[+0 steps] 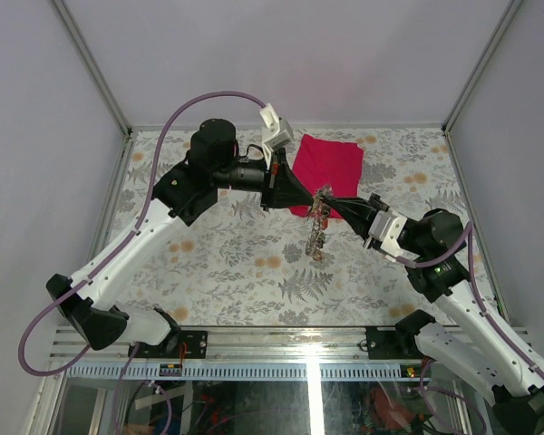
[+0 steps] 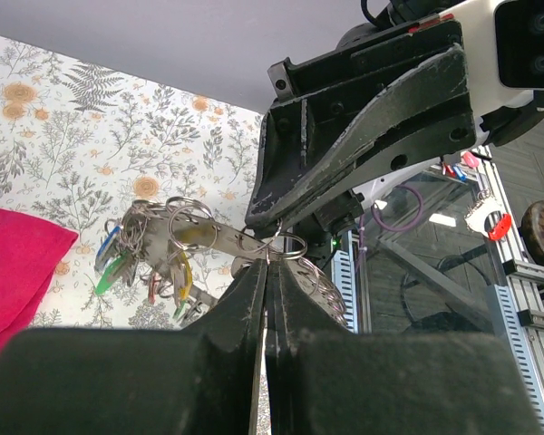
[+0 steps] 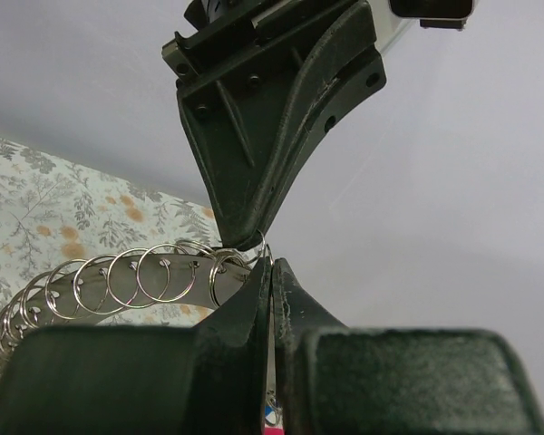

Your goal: Put the keys on the keyring

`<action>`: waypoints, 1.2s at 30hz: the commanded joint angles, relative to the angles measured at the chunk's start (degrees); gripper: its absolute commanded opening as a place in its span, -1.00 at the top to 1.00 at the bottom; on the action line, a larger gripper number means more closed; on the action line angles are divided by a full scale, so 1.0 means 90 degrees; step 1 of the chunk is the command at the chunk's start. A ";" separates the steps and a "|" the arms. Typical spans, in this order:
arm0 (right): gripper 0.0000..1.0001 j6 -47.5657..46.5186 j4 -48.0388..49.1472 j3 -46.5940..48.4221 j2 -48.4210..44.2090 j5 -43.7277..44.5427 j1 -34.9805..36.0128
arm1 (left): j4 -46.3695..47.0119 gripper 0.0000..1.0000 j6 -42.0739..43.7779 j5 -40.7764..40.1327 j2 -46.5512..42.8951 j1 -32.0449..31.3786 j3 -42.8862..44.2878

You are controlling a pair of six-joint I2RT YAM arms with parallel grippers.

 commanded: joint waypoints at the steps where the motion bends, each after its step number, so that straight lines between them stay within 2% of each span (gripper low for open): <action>1: 1.00 0.0102 0.0772 0.0403 -0.0044 -0.0218 -0.0021 | 0.0281 1.00 -0.0106 -0.0071 0.0059 -0.0066 0.0252; 24: 1.00 0.0490 0.1029 0.0353 -0.0195 -0.0365 -0.0013 | 0.0370 1.00 -0.0116 -0.0506 -0.0003 -0.0073 0.0098; 30: 1.00 0.0930 0.1584 0.0243 -0.0229 -0.0251 -0.0015 | 0.0430 1.00 -0.0136 -0.0450 0.0006 -0.0074 0.0060; 36: 1.00 0.1955 0.2496 0.0084 -0.0151 0.0039 -0.0014 | 0.0493 1.00 -0.0136 -0.0442 -0.0004 -0.0070 0.0042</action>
